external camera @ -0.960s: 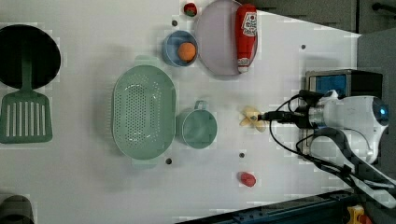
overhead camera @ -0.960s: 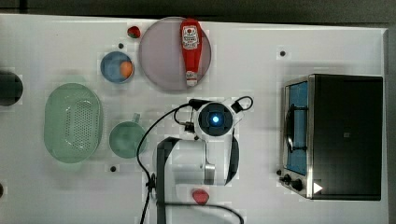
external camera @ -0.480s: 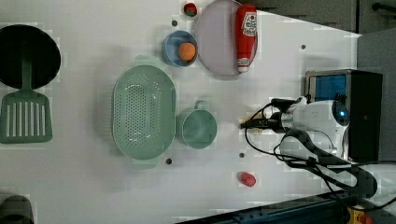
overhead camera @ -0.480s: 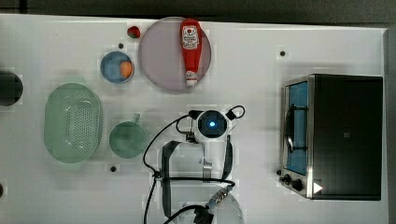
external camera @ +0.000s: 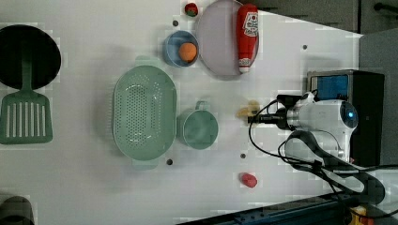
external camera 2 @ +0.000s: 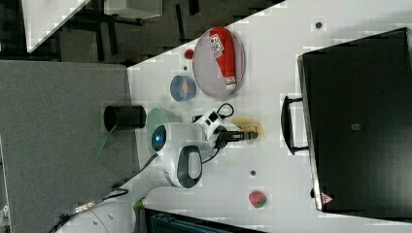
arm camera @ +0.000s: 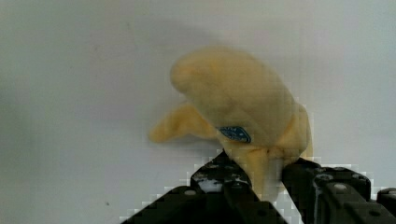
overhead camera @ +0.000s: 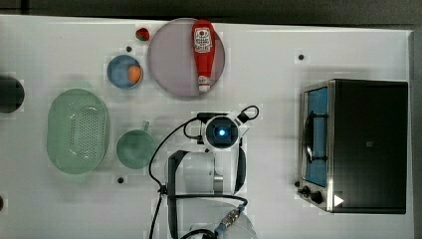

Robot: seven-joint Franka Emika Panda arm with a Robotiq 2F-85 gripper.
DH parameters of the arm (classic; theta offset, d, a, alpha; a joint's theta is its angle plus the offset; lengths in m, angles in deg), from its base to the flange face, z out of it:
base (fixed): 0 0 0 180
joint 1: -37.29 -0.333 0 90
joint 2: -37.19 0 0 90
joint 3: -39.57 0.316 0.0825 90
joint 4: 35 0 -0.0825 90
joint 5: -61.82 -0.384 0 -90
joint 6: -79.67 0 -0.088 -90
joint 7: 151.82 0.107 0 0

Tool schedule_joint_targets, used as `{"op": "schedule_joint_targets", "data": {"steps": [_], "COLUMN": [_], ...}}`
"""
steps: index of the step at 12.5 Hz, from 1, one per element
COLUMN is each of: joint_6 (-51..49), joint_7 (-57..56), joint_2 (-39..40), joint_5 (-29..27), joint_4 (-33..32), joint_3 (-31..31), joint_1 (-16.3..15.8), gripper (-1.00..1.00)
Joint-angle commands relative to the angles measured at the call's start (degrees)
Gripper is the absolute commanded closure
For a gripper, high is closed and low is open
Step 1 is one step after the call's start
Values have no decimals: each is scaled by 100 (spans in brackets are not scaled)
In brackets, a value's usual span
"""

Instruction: Pick Banana and place it in mug.

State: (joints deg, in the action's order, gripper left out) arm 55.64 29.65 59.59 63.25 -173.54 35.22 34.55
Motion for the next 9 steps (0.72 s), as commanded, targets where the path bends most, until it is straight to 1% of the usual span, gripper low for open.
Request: {"op": "schedule_joint_targets", "data": {"steps": [1, 3, 4, 6, 8, 9], "joint_6": [-440, -1442, -2033, -3163, -4239, -4574], "joint_7": [-130, -131, -127, -121, 79, 337], "joint_2": [-1010, -1884, -2391, -3138, -3513, -3624], "joint_5": [-108, -108, -107, -106, -107, -107], "joint_4": [70, 145, 285, 618, 966, 1087], "joint_3": [-32, -56, -56, -43, 112, 228], "joint_1": [128, 127, 124, 115, 97, 88], "gripper": [46, 46, 46, 46, 46, 46]}}
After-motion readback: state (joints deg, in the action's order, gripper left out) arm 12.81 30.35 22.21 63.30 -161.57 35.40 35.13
